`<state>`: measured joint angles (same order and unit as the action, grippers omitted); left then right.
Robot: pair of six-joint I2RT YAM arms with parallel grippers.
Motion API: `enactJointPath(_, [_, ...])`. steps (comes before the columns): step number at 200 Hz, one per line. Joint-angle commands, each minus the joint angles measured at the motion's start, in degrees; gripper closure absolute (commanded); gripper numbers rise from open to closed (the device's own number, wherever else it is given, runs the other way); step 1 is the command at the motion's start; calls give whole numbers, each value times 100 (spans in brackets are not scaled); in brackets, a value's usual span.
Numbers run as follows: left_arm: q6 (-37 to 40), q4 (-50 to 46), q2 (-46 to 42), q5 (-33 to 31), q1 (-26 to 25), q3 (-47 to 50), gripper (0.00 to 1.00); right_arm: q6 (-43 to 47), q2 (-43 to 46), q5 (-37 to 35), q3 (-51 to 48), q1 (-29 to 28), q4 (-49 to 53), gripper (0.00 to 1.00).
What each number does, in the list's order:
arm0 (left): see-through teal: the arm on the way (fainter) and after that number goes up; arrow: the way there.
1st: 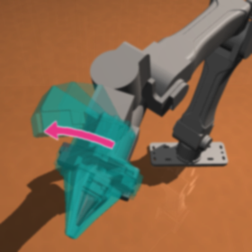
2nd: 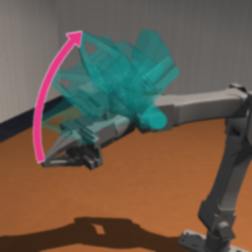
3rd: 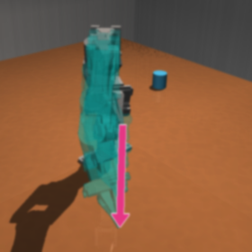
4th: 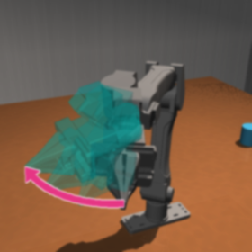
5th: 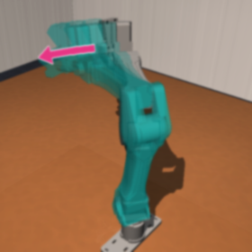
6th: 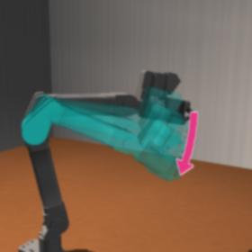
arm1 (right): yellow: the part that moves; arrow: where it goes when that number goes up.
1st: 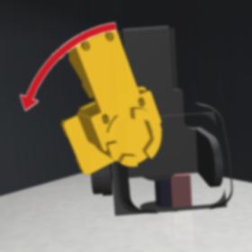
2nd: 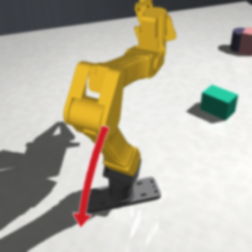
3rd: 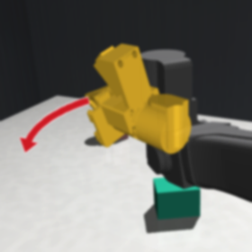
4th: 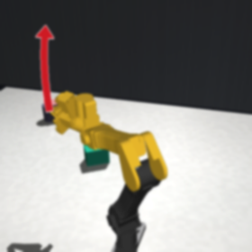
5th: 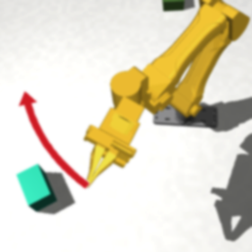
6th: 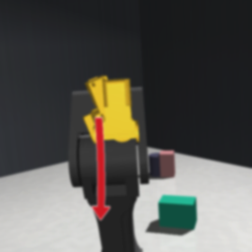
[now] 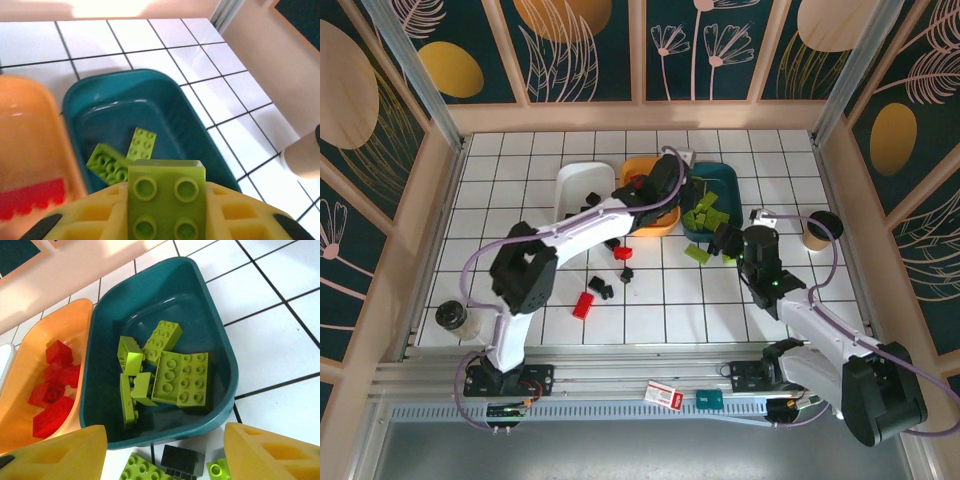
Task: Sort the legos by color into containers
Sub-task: Place the lego in the container, then move the legos to the center of the table.
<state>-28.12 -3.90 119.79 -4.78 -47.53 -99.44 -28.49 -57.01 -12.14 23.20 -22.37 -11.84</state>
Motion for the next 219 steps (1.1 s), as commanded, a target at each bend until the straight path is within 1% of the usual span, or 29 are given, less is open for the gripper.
enactJointPath(1, [-71,-133,699,401,50,-726,78,-143,118,-89,-118,-73,67,36])
enactJointPath(10, [-82,-192,949,476,61,-1029,77,-144,134,-97,-131,-83,71,36])
enactJointPath(29, [-118,-316,1390,620,77,-1654,70,-148,150,-125,-149,-125,94,36])
enactJointPath(68, [-465,-172,1839,1040,179,-2282,43,-157,136,-132,-192,-196,135,36])
enactJointPath(87, [-544,-82,1737,1132,184,-2331,30,-159,112,-115,-193,-215,185,36])
enactJointPath(95, [-554,-30,1634,1163,183,-2280,28,-161,113,-128,-193,-223,206,36])
enactJointPath(101, [-564,21,1508,1170,183,-2192,24,-170,113,-135,-197,-225,230,36])
enactJointPath(123, [-619,418,860,1273,183,-1442,16,-183,96,-213,-217,-238,314,36])
enactJointPath(142, [-659,837,194,1333,185,-493,11,-230,-13,-409,-204,-241,451,36])
enactJointPath(148, [-672,944,-59,1331,183,-194,5,-257,-93,-503,-167,-225,525,36])
enactJointPath(158, [-694,1099,-420,1318,185,314,2,-279,-262,-594,-104,-198,629,36])
enactJointPath(190, [-755,1577,-1634,1270,183,2016,1,-342,-1034,-525,101,49,702,37])
enactJointPath(219, [-774,1795,-2758,1196,187,3412,2,-587,-1255,-608,93,198,508,46])
